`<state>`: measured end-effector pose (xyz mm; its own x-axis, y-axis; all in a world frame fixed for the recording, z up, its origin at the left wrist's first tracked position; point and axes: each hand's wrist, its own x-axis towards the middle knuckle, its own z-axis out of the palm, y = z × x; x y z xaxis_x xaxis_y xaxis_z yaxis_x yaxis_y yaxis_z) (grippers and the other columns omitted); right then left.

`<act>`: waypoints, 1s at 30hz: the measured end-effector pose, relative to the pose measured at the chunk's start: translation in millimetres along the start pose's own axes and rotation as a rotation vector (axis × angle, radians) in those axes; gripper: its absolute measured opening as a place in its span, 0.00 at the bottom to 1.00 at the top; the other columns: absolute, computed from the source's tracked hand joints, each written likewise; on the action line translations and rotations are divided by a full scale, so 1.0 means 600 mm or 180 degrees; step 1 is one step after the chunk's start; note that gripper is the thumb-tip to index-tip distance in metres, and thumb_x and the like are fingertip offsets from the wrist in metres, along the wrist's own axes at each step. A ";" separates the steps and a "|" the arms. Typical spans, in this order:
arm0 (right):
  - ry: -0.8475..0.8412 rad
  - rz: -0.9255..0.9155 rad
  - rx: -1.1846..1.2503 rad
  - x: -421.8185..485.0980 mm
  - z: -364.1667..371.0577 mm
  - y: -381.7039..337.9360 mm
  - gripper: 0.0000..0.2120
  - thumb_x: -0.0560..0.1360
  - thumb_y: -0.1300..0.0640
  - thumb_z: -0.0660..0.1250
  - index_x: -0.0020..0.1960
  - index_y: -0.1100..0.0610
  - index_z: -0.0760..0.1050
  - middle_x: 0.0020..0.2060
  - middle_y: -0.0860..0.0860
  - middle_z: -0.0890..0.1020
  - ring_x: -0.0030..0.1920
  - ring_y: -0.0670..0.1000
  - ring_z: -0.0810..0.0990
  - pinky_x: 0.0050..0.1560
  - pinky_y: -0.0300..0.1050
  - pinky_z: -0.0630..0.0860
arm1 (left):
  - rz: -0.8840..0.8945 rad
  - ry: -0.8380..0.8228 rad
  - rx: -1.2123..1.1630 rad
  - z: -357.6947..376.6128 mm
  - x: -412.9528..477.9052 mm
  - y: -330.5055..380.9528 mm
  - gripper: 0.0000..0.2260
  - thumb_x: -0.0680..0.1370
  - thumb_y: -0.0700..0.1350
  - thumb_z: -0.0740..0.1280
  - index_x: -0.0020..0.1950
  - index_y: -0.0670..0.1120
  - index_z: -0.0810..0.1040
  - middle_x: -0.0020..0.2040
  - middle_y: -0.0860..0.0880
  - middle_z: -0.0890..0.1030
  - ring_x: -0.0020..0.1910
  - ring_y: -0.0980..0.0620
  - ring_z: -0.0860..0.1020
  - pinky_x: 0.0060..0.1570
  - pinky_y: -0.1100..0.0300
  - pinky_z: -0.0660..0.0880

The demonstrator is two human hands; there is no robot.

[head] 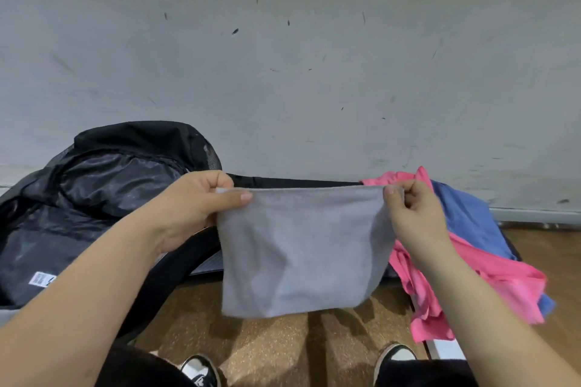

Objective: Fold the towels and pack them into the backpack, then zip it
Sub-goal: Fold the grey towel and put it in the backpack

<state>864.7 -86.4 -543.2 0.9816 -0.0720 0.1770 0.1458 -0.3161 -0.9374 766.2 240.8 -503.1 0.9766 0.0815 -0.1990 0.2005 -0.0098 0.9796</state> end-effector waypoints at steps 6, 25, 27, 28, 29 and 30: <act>-0.0083 -0.0115 0.0141 -0.003 0.000 0.001 0.04 0.84 0.57 0.65 0.51 0.57 0.76 0.38 0.54 0.78 0.36 0.45 0.74 0.40 0.45 0.70 | 0.0075 0.0227 0.0501 -0.003 -0.005 -0.009 0.25 0.65 0.48 0.83 0.30 0.51 0.64 0.29 0.52 0.65 0.29 0.55 0.64 0.27 0.65 0.63; -0.0105 0.0372 0.0245 0.012 0.037 -0.018 0.13 0.80 0.54 0.72 0.43 0.61 0.75 0.32 0.52 0.73 0.30 0.42 0.71 0.35 0.39 0.69 | -0.0118 0.1095 0.0339 -0.012 0.015 0.005 0.27 0.70 0.56 0.82 0.46 0.33 0.80 0.45 0.35 0.85 0.40 0.45 0.82 0.41 0.50 0.75; -0.0179 0.0637 0.0578 0.008 0.046 -0.021 0.13 0.79 0.53 0.74 0.41 0.58 0.74 0.33 0.54 0.72 0.35 0.49 0.71 0.38 0.46 0.69 | -0.0228 0.1261 0.0353 -0.003 0.020 0.001 0.18 0.73 0.52 0.80 0.39 0.38 0.81 0.36 0.43 0.86 0.35 0.49 0.82 0.35 0.58 0.76; -0.0226 0.0751 0.0792 0.005 0.050 -0.024 0.14 0.79 0.53 0.74 0.39 0.57 0.74 0.32 0.54 0.72 0.34 0.50 0.70 0.37 0.45 0.68 | -0.0299 0.1275 0.0342 0.006 0.020 0.000 0.15 0.75 0.51 0.79 0.38 0.41 0.82 0.35 0.46 0.86 0.34 0.50 0.82 0.34 0.60 0.76; -0.0298 0.0871 0.1004 0.001 0.055 -0.028 0.15 0.79 0.54 0.74 0.37 0.56 0.73 0.30 0.53 0.72 0.31 0.50 0.70 0.33 0.43 0.68 | -0.0355 0.1213 0.0240 0.015 0.021 -0.001 0.14 0.76 0.50 0.78 0.39 0.40 0.83 0.37 0.46 0.87 0.35 0.50 0.83 0.35 0.60 0.77; -0.0396 0.0974 0.1210 -0.005 0.060 -0.033 0.16 0.79 0.55 0.73 0.36 0.56 0.72 0.28 0.51 0.72 0.29 0.48 0.71 0.29 0.40 0.69 | -0.0417 0.1111 0.0071 0.024 0.022 -0.002 0.14 0.78 0.49 0.76 0.43 0.38 0.84 0.41 0.44 0.88 0.37 0.49 0.84 0.39 0.59 0.79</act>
<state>863.3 -46.0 -535.9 0.9903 0.0131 -0.1385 -0.1391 0.0704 -0.9878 779.9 227.4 -507.3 0.8580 0.4183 -0.2980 0.3273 0.0017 0.9449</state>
